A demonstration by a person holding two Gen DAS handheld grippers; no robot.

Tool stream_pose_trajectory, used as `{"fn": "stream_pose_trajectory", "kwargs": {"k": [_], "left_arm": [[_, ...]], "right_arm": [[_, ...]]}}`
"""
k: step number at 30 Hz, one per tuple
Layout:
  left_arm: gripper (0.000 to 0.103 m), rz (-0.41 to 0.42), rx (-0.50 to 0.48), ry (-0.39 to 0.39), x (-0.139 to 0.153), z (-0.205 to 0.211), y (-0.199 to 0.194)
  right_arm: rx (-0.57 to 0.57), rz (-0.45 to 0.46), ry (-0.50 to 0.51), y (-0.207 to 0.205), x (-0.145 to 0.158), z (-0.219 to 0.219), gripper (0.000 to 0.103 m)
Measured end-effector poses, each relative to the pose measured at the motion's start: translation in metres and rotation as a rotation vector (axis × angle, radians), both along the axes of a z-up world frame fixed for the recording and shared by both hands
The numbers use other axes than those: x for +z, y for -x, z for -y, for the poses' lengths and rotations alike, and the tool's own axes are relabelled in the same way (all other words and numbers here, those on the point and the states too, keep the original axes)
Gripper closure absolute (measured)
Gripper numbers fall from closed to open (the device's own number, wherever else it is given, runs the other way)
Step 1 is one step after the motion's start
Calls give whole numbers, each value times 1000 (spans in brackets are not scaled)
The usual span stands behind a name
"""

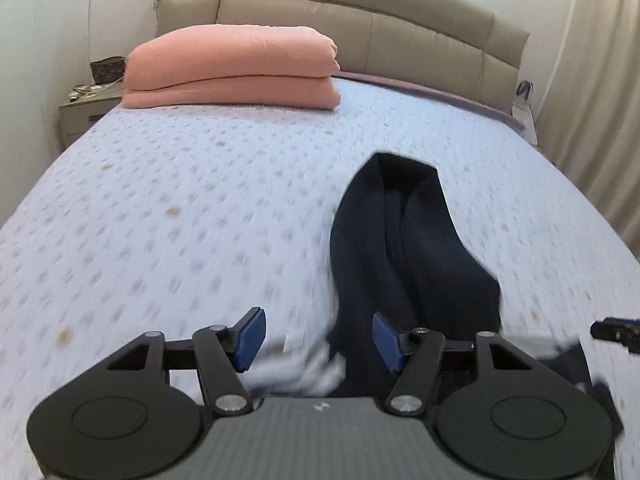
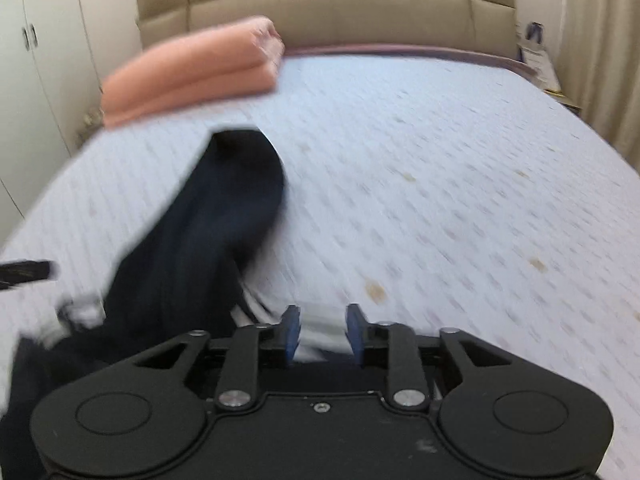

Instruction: Fold large clothes

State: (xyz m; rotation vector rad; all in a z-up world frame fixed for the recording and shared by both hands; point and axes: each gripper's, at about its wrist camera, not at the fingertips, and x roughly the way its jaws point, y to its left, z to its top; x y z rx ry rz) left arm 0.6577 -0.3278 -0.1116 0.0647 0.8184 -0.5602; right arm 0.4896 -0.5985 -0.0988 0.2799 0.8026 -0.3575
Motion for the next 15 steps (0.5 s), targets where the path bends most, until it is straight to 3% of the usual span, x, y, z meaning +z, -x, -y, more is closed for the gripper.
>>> {"fn": "stream_pose_trajectory", "kwargs": {"k": [4, 6, 7, 8, 9, 11, 13, 15], "left_arm": [[41, -160, 14, 84, -35, 33, -69], [31, -238, 35, 110, -55, 42, -93], [22, -277, 50, 118, -65, 44, -102], [20, -305, 64, 126, -74, 45, -108], [20, -331, 69, 145, -82, 45, -114], [20, -379, 54, 178, -94, 48, -123], [20, -417, 23, 211, -105, 54, -129], [20, -401, 14, 209, -108, 62, -129]], "right_arm": [[27, 43, -64, -64, -19, 10, 64], [32, 31, -109, -88, -33, 15, 54], [25, 21, -136, -99, -41, 18, 50], [20, 15, -156, -106, -47, 21, 49], [25, 8, -174, -114, -53, 22, 46], [18, -2, -196, -123, -60, 25, 31], [-8, 2, -238, -127, -69, 29, 28], [-35, -6, -299, -129, -73, 33, 28]]}}
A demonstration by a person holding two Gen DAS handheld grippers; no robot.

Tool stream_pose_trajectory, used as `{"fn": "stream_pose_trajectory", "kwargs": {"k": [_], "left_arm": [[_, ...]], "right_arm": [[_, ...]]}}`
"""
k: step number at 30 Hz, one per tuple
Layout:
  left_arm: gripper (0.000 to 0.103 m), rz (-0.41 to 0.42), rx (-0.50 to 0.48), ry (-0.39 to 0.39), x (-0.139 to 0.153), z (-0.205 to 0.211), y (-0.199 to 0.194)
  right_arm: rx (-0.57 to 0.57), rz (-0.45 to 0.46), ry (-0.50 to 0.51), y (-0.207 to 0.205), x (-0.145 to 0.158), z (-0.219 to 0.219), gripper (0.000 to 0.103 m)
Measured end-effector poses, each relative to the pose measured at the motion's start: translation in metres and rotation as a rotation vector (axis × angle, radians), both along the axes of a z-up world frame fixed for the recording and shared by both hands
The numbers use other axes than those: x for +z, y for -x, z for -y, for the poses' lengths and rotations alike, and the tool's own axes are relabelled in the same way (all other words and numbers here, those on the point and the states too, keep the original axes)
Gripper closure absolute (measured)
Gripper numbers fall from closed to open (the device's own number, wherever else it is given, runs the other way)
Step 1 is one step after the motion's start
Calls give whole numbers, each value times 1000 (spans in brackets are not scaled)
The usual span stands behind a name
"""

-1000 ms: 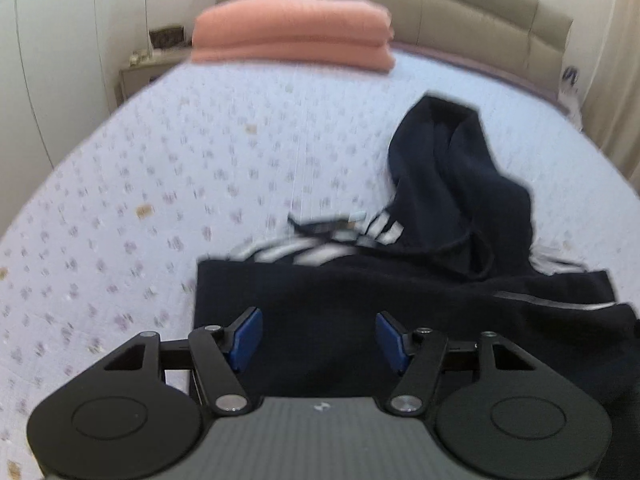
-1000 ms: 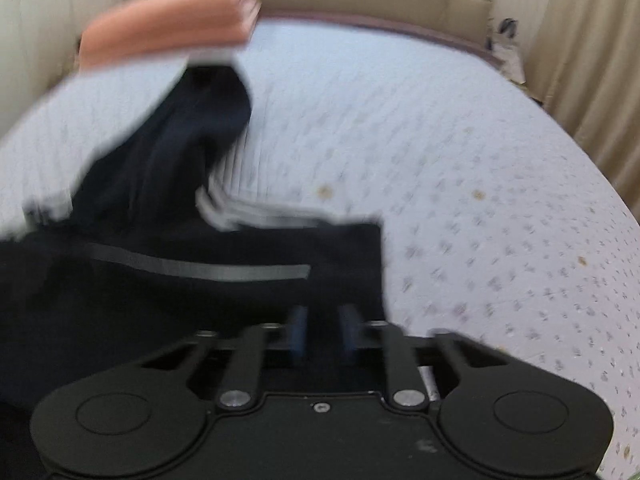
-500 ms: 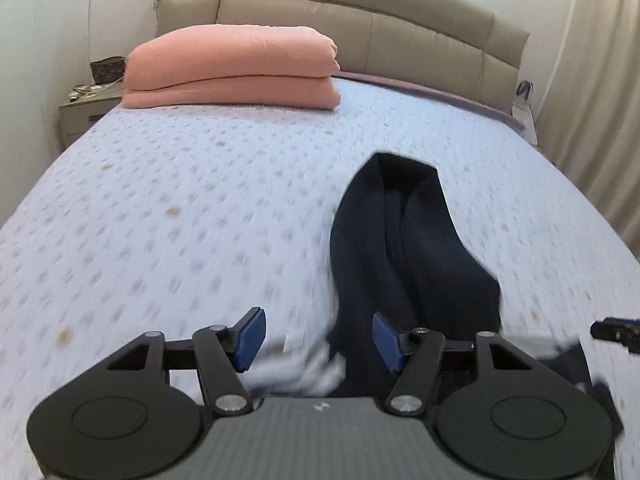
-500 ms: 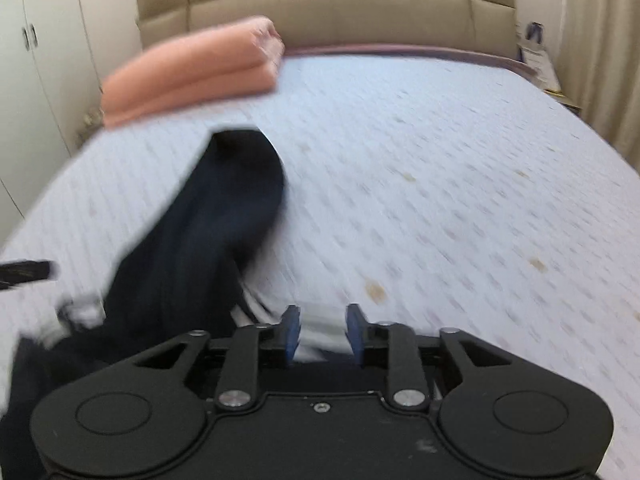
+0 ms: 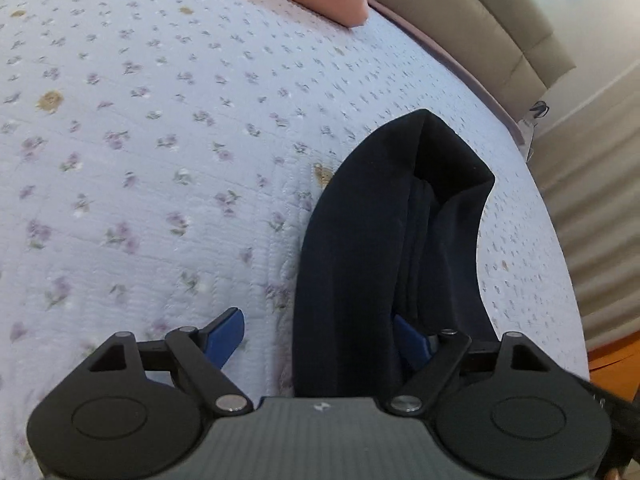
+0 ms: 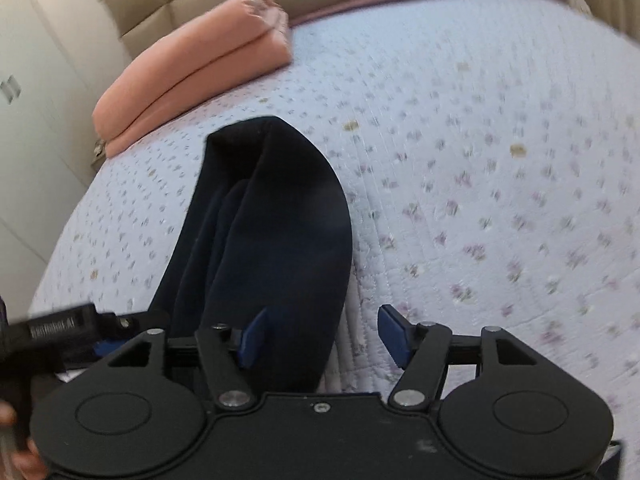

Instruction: Fold large clothes

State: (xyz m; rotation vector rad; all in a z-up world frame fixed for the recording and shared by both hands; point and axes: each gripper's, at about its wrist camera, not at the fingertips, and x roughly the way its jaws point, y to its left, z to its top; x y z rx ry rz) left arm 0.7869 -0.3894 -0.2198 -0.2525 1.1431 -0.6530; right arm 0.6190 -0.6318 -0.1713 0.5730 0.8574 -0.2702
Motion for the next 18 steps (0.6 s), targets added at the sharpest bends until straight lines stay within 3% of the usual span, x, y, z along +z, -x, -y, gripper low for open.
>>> {"fn": "stream_pose_trajectory", "kwargs": {"k": [1, 3, 4, 5, 6, 9, 11, 13, 15, 18], "left_arm": [[25, 17, -5, -6, 1, 4, -1], [49, 44, -22, -28, 2, 14, 1], [85, 49, -34, -44, 1, 18, 3], [92, 57, -33, -53, 4, 19, 5], [93, 76, -27, -36, 9, 15, 8], [93, 110, 21, 117, 33, -21, 15], [93, 112, 70, 239, 44, -60, 19], [100, 105, 159, 318, 44, -100, 19], [101, 73, 283, 331, 33, -138, 10], [102, -69, 433, 252, -9, -177, -4]], "right_arm": [[-5, -3, -35, -2, -5, 1, 32], [16, -5, -71, -7, -9, -6, 64], [32, -1, -54, -9, -8, -11, 92], [40, 16, -22, -9, -3, -15, 94], [48, 47, 18, -5, 5, -19, 95], [46, 156, 93, 22, 33, -16, 96], [36, 222, 86, 46, 44, -7, 96], [5, 264, 33, 68, 44, 5, 96], [-71, 239, -24, 79, 27, 18, 96], [-155, 46, -125, 73, -20, 34, 76]]}}
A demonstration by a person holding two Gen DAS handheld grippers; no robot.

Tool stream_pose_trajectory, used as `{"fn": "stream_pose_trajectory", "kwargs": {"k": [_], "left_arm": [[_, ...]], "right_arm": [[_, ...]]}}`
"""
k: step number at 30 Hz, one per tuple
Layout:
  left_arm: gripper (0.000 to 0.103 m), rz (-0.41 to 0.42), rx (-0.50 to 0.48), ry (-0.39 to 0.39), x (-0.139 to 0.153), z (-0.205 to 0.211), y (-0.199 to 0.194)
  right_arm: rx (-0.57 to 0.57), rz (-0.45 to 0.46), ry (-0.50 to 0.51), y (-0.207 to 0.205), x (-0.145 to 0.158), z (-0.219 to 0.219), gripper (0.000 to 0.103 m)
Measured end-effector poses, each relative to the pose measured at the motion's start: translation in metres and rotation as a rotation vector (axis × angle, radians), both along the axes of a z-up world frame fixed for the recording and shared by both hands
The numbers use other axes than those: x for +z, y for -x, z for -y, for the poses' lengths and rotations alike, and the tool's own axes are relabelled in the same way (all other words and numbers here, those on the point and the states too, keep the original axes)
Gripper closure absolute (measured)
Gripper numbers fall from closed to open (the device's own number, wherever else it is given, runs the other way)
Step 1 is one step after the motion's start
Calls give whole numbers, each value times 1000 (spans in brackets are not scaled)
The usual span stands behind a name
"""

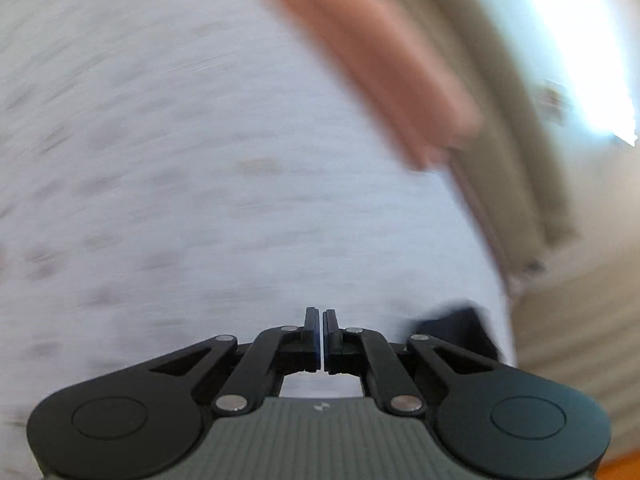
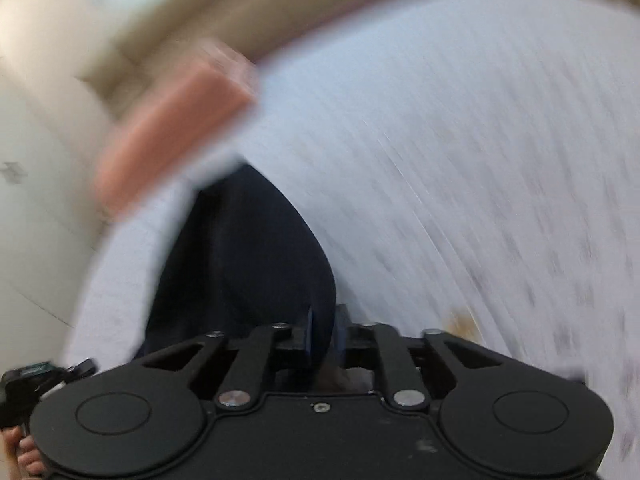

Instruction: Fold large clothes

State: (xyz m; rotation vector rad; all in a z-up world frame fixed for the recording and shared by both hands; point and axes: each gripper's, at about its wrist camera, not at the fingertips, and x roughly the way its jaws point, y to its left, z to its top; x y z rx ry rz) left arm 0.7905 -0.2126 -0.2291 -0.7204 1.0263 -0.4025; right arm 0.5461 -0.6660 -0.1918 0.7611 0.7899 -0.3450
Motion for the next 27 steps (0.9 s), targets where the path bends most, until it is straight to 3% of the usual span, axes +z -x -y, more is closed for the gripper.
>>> {"fn": "stream_pose_trajectory", "kwargs": {"k": [1, 3, 5, 6, 7, 9, 11, 12, 14, 16, 20, 21, 22, 23, 24, 25, 26, 27], "left_arm": [[102, -39, 14, -12, -10, -6, 0], [101, -24, -18, -9, -13, -5, 5], [92, 23, -93, -60, -2, 10, 7], [88, 49, -143, -80, 4, 23, 7], [78, 72, -192, -87, 10, 36, 6], [58, 125, -280, -82, 22, 65, 7], [25, 171, -372, -99, 33, 105, 7], [21, 193, -406, -122, 35, 126, 7], [22, 219, -464, -186, 39, 166, -1], [23, 230, -492, -233, 35, 193, -12], [24, 160, -561, -191, 13, 217, -39], [28, 141, -567, -188, 9, 221, -45], [48, 116, -567, -197, 2, 227, -51], [75, 93, -568, -206, -3, 231, -55], [84, 80, -565, -209, -4, 234, -56], [87, 94, -556, -207, -3, 231, -53], [90, 134, -547, -202, 3, 228, -48], [90, 162, -536, -191, 9, 222, -43]], "right_arm": [[3, -52, -39, -3, -11, 3, 74], [-18, 5, -55, 5, -4, 5, 70], [-35, 49, -7, 10, 13, 7, 42], [-52, 68, 27, 11, 21, 9, 34], [-57, 80, 58, 9, 29, 10, 30], [-31, 77, 85, -7, 34, 14, 30], [3, 50, 94, -30, 36, 13, 30], [27, 47, 111, -42, 37, 10, 31], [61, 30, 175, -59, 36, 3, 24], [54, 10, 203, -72, 31, 5, 24], [67, -22, 186, -96, 12, 18, 23], [75, -37, 185, -102, 7, 21, 24], [89, -46, 176, -108, 3, 22, 26], [103, -52, 163, -110, 0, 22, 40], [127, -50, 150, -112, 0, 21, 55], [167, -42, 145, -112, 1, 17, 87], [198, -47, 173, -115, 4, 12, 95], [224, -44, 235, -113, 11, 4, 95]]}}
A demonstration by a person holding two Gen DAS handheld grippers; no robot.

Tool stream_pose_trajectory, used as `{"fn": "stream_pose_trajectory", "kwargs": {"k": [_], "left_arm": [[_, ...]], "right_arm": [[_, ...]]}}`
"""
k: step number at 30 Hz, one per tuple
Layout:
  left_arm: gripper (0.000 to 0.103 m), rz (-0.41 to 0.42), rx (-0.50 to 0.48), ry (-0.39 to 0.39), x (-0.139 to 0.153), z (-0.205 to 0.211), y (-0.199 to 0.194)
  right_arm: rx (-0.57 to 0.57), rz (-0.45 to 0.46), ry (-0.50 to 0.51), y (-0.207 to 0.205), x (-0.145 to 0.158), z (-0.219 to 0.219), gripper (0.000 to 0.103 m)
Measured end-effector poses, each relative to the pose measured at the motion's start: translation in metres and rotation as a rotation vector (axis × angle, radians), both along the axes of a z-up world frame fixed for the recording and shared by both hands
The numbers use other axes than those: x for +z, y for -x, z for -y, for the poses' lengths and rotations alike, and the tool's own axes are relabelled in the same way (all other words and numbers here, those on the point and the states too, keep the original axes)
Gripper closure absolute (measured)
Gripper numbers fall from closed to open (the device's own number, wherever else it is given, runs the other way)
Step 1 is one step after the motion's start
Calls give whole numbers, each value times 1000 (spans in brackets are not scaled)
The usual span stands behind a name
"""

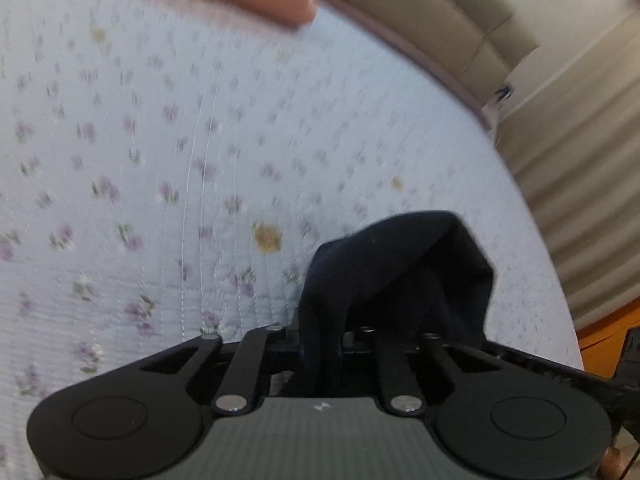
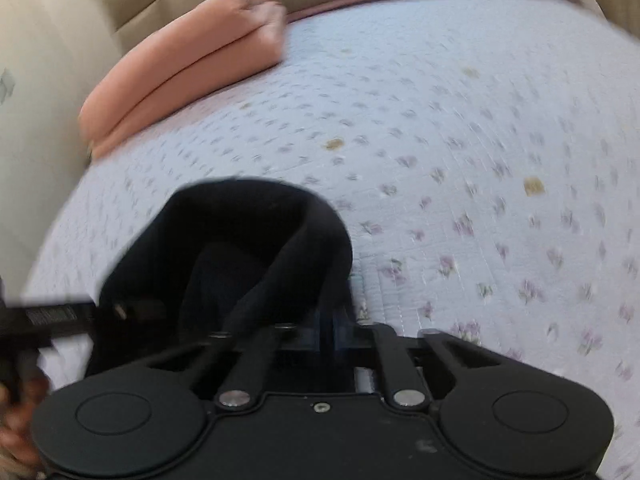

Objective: Fold large clothes
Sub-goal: 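Lift the hem with both grippers and fold it toward the hood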

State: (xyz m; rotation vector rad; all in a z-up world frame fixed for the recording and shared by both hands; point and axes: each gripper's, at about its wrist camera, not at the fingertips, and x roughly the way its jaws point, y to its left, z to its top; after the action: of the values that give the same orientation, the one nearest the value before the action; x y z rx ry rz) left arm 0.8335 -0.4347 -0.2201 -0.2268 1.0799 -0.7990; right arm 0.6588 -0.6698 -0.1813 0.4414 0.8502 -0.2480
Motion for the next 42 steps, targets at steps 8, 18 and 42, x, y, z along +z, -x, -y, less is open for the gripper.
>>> {"fn": "stream_pose_trajectory", "kwargs": {"k": [8, 18, 42], "left_arm": [[91, 148, 48, 257, 84, -96, 55], [89, 229, -162, 220, 151, -182, 225], [90, -285, 110, 7, 13, -207, 345]], "right_arm": [[43, 299, 59, 92, 87, -26, 97], [208, 385, 193, 265, 171, -117, 97], [-30, -232, -477, 335, 13, -165, 85]]}}
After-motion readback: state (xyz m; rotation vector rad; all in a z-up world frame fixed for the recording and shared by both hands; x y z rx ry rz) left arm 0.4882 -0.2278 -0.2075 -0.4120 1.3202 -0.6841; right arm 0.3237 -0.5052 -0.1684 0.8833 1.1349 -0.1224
